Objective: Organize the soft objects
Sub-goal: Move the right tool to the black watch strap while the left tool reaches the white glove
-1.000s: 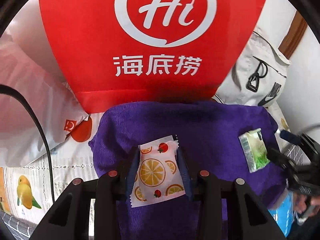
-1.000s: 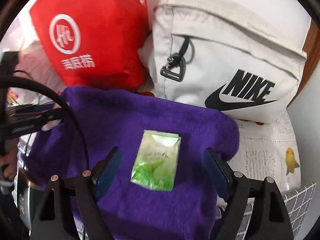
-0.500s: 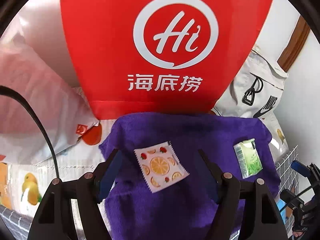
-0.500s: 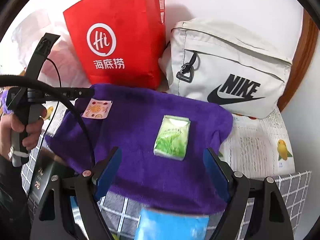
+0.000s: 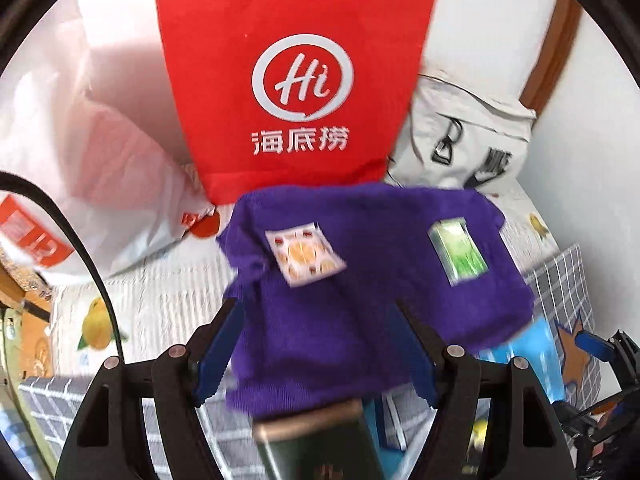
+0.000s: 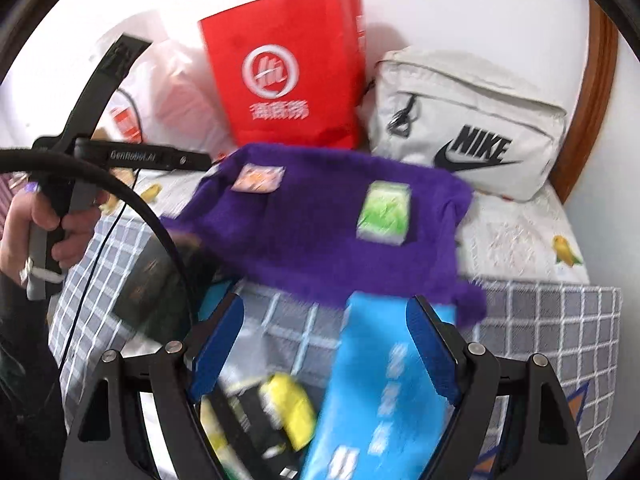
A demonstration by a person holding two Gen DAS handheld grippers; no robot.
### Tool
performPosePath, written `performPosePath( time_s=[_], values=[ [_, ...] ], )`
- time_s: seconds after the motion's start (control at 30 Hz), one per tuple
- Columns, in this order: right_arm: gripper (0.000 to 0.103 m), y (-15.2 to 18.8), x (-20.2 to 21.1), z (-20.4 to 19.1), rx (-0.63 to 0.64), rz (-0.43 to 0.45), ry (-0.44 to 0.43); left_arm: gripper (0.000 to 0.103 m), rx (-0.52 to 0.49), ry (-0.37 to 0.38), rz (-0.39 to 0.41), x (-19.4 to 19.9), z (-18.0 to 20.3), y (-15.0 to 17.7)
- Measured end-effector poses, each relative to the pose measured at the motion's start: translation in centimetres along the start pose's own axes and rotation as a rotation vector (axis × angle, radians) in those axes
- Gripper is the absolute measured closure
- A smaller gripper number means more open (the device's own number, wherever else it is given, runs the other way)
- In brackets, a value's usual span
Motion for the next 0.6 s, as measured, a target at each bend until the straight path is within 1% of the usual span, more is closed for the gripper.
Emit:
performPosePath(
  time_s=[0.13,0.2,0.23,0.27,0.3,0.37,0.4,0.47,0.6],
  values=[
    [0.021,2.5,0.6,-2.6,0.013,-0.015,-0.051,0.03,-0.022,-0.015,0.007,2.3,0.0,2.6],
    [0.024,3.7,0.8,-3.9,0.031,-0.027,-0.079,0.03,-0.02,-0.013,0.008,3.6,-0.4,4.2],
    [0.029,4.3,0.8,-4.7,0.048,-0.029,-0.093,0.03,-0.017,-0.008,0.009,4.0,-0.6,4.9],
    [0.036,4.8,0.8,-5.3,0.063,-0.032,-0.103,0.03,-0.011,-0.003,0.008,4.4,-0.9,5.6],
    [0.04,5.3,0.6,-5.9,0.08,-0.043,-0.115,0.03,-0.003,0.0,0.006,4.9,-1.2,6.5],
    [0.056,6.2,-0.1,-7.0,0.109,-0.069,-0.135,0.03,0.017,0.005,0.003,5.6,-1.9,8.3],
    [0.058,6.6,-0.6,-7.4,0.119,-0.082,-0.139,0.03,0.021,0.005,0.003,5.8,-2.1,8.9],
    [0.069,7.1,-1.4,-7.7,0.133,-0.102,-0.144,0.03,0.032,0.003,0.009,6.4,-2.7,10.8],
    [0.07,7.9,-3.0,-8.4,0.154,-0.137,-0.152,0.03,0.045,0.004,0.001,6.8,-3.7,14.1]
  ],
)
Point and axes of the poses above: each gripper's, at about its wrist camera, not at the fingertips, and x roughly against the way its jaws point, z to its right, y to its underside, the point moved 8 cm from there along -x, roughly the way its jaws point, and after that the axes turned 13 degrees about x, right-handed, at the moved point
